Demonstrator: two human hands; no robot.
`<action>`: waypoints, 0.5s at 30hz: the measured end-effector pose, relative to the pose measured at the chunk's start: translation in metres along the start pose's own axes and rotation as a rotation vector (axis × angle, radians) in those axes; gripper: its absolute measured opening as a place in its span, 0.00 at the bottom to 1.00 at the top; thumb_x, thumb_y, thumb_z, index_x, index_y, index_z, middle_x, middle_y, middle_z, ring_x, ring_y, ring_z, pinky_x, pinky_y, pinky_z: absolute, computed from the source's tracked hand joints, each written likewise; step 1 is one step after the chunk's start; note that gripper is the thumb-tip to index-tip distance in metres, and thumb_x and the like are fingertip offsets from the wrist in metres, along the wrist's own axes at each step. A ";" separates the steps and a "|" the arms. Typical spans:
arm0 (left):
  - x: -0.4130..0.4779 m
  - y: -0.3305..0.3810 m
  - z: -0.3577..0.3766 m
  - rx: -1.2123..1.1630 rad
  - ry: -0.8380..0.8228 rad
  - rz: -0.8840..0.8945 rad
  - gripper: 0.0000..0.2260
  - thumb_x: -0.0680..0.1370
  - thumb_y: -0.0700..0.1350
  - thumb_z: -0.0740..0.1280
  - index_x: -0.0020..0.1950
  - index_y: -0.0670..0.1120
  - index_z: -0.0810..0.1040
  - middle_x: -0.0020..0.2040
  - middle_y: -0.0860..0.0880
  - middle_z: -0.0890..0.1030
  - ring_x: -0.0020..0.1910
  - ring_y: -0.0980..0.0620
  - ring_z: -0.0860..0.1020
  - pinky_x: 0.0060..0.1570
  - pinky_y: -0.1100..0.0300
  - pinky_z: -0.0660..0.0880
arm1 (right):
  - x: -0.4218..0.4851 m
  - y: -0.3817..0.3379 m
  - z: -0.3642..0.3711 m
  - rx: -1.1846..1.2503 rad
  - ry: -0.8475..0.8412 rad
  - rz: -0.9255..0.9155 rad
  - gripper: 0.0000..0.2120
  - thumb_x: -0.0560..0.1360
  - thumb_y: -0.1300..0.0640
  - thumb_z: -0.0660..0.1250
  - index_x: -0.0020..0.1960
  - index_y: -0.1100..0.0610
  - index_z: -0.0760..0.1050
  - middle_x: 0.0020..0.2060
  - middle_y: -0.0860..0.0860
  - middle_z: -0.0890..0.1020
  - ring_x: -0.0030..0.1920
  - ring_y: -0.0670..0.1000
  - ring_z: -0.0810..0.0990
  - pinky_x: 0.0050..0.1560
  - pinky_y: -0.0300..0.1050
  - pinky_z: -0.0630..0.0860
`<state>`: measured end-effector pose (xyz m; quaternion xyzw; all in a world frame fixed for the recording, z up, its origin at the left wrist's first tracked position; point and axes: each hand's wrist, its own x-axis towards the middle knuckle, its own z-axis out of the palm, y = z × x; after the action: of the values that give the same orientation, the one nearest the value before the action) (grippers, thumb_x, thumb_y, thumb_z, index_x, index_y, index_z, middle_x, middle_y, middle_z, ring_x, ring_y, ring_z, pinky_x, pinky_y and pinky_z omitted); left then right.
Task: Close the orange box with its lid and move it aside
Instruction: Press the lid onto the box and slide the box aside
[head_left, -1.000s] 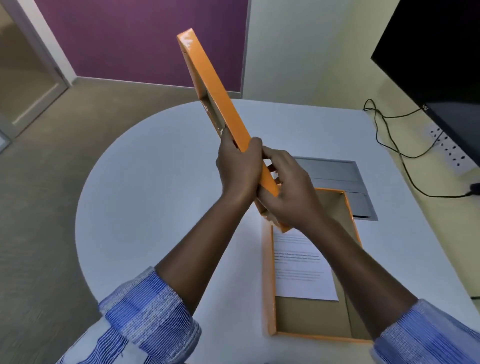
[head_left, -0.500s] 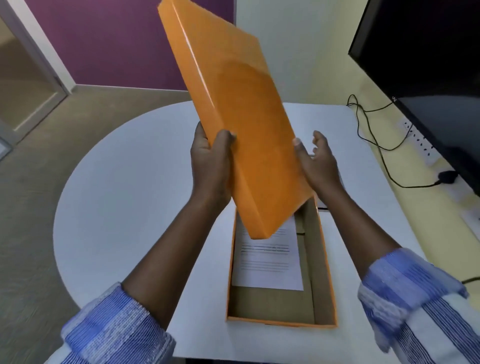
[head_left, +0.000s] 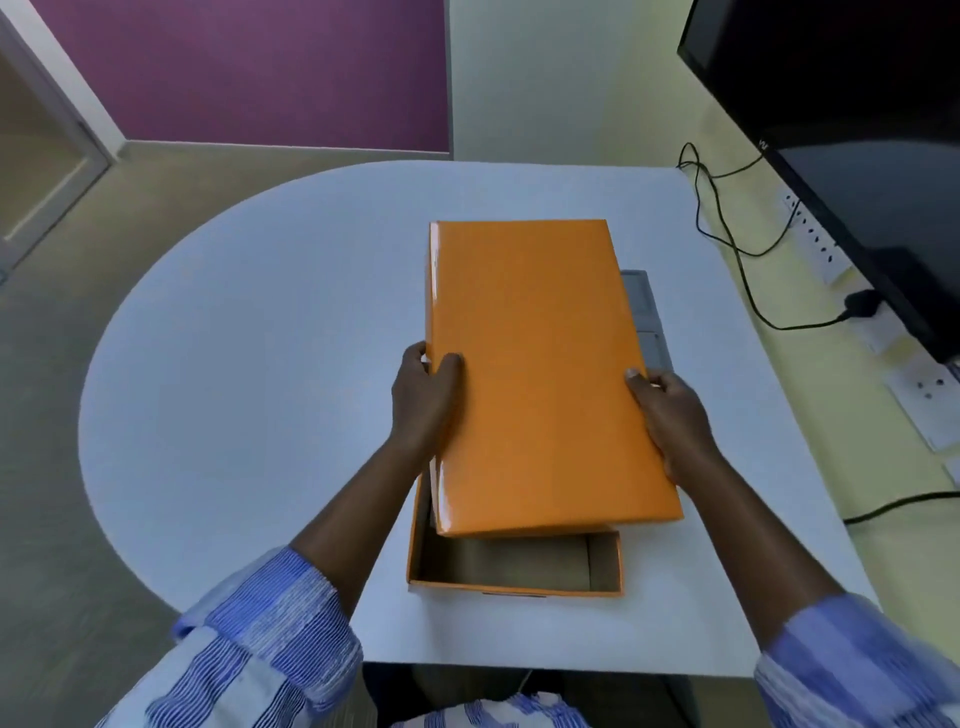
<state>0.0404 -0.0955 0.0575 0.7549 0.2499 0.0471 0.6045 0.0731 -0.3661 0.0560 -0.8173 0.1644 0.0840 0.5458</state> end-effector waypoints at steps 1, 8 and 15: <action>0.000 -0.010 0.004 0.083 0.002 0.026 0.23 0.81 0.55 0.63 0.73 0.47 0.71 0.63 0.49 0.78 0.57 0.48 0.79 0.51 0.57 0.76 | -0.006 0.008 0.004 -0.043 0.031 -0.005 0.22 0.78 0.38 0.63 0.64 0.52 0.75 0.53 0.51 0.81 0.48 0.51 0.80 0.50 0.51 0.77; -0.008 -0.058 0.010 0.555 0.006 0.094 0.25 0.80 0.59 0.63 0.70 0.43 0.72 0.66 0.40 0.75 0.65 0.41 0.74 0.62 0.46 0.76 | -0.036 0.045 0.026 -0.297 0.104 -0.011 0.23 0.80 0.42 0.61 0.61 0.60 0.77 0.52 0.56 0.82 0.47 0.56 0.79 0.46 0.48 0.74; -0.018 -0.069 0.001 0.592 -0.055 0.181 0.28 0.81 0.57 0.65 0.76 0.43 0.67 0.72 0.40 0.71 0.70 0.40 0.68 0.63 0.45 0.71 | -0.048 0.063 0.030 -0.293 0.080 0.009 0.23 0.80 0.41 0.61 0.64 0.58 0.74 0.57 0.57 0.81 0.51 0.57 0.79 0.48 0.48 0.72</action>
<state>0.0029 -0.0938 -0.0032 0.9185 0.1678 0.0053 0.3581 0.0069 -0.3517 0.0046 -0.8902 0.1754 0.0770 0.4133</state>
